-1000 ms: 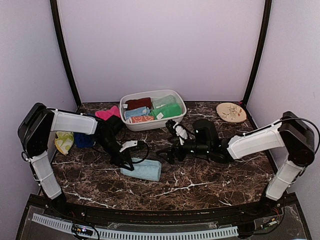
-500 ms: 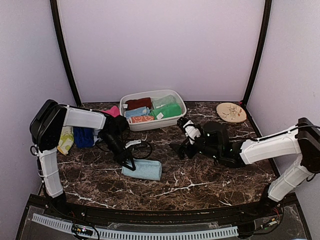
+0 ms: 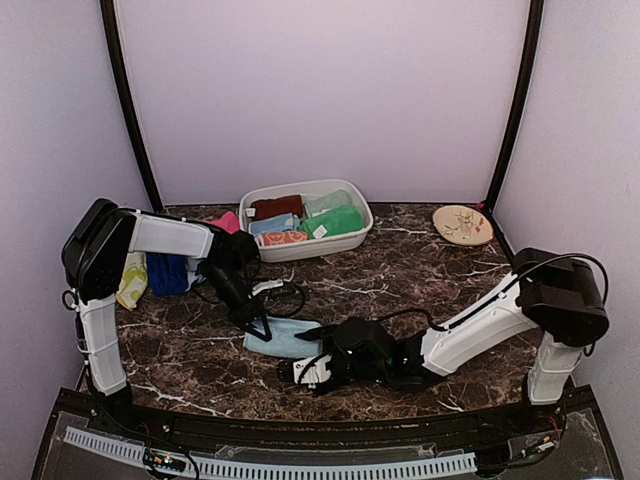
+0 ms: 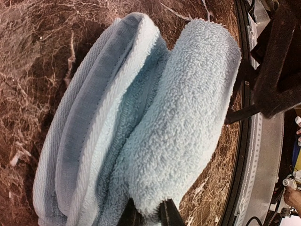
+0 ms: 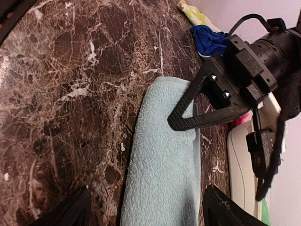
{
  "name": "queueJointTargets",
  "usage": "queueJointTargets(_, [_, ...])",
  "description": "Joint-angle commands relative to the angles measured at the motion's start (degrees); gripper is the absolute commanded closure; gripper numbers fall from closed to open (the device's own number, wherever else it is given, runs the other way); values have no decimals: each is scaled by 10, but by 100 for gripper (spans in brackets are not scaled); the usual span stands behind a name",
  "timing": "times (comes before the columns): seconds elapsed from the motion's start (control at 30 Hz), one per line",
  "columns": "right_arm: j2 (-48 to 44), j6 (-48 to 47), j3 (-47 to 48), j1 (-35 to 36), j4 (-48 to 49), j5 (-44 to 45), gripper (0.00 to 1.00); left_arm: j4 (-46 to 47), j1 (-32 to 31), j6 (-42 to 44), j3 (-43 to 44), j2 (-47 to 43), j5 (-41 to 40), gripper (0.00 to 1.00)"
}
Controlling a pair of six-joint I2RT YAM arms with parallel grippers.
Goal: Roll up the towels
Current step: Roll the towel at the center of the board.
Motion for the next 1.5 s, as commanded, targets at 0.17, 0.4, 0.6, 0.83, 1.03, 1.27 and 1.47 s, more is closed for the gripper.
queueJointTargets(0.17, [120,-79,103,-19,42,-2,27,33,2,7,-36,55,-151,88])
queueJointTargets(0.4, [148,29,144,-55,-91,-68,51,57,21,19,-68,-3,-110,62])
queueJointTargets(0.6, [166,146,242,-85,-257,-203,72,107,99,33,-137,-104,-42,41])
queueJointTargets(0.83, [179,239,247,-112,-283,-295,80,119,139,63,-179,-196,-64,39])
queueJointTargets(1.03, [186,318,260,-143,-268,-352,84,129,142,80,-194,-270,-76,38])
queueJointTargets(1.27, [224,425,308,-173,-260,-425,89,197,47,128,-238,-343,-184,38])
queueJointTargets(1.47, [244,515,324,-192,-234,-469,90,288,-57,140,-240,-317,-272,37])
